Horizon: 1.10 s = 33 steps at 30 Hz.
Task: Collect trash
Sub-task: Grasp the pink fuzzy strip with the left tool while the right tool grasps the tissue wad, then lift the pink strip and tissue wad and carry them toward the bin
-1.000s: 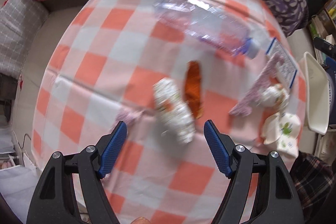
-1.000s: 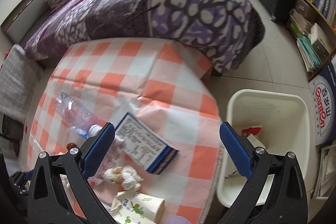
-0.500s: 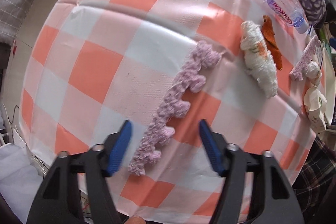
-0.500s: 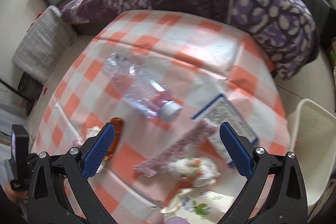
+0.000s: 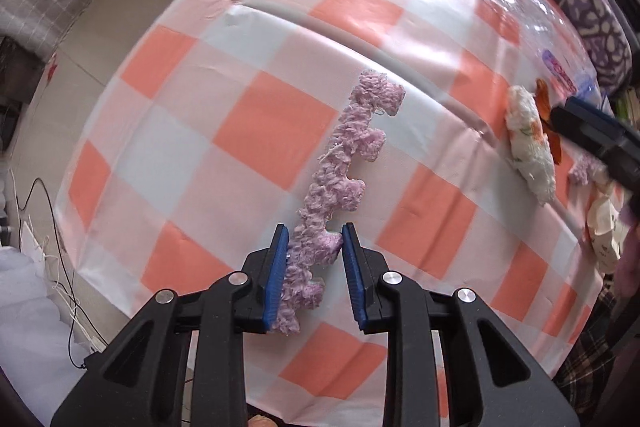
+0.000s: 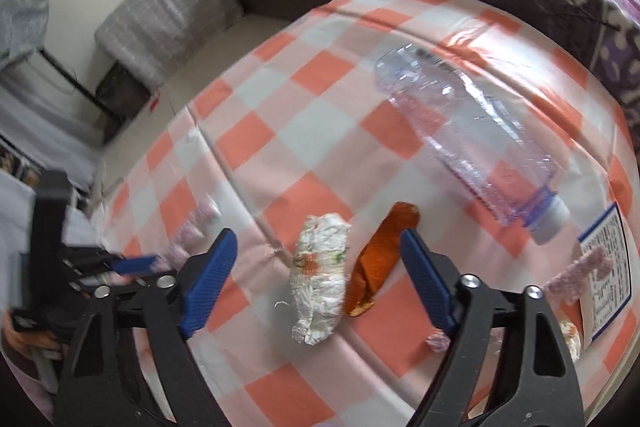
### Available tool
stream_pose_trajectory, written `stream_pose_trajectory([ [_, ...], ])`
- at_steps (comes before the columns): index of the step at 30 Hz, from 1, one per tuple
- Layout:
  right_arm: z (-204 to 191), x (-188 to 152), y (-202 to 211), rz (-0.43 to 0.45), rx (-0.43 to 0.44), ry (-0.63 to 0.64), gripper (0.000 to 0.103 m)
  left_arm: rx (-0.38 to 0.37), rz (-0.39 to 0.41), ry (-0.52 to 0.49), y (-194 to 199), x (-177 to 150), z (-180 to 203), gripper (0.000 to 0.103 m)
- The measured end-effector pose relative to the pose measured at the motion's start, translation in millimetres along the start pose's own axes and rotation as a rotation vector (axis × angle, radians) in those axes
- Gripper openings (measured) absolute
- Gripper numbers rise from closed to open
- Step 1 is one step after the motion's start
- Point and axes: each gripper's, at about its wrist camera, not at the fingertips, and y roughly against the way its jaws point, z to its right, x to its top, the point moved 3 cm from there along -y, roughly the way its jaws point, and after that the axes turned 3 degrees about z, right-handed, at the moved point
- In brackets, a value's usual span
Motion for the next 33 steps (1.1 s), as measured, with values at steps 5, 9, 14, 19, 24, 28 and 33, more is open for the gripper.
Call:
stream_pose_trajectory([
  [5,-19.7,-13.9,-19.1,-0.049,-0.074,0.132,0.066,-0.002,0.04,0.06,14.1,3.8,-14.3,0.028],
  [9,-31.7,-22.2,-31.3,-0.078,-0.1,0.212,0.055,0.004,0.077,0.141,22.9,7.2,-21.9,0.028],
  [14,-23.5,-23.3,-34.0,-0.1,-0.078,0.14,0.033,0.011,0.124,0.223,38.6,5.0,-37.5,0.028],
  [19,-6.1,-4.8,-3.5,0.024,0.003,-0.002,0.033,0.014,0.193,0.293,57.6,17.0,-37.1,0.028],
  [24,6.3,11.6,35.4,0.188,0.001,-0.07,0.033,0.019,0.286,0.338,69.1,38.0,-25.5,0.028],
  [28,16.8,18.8,56.4,0.276,-0.052,-0.092,0.034,0.037,0.356,0.365,82.5,44.4,-19.2,0.028],
  [33,30.0,21.6,70.3,0.311,-0.005,-0.158,0.034,0.047,0.426,0.383,98.3,51.8,-2.8,0.028],
])
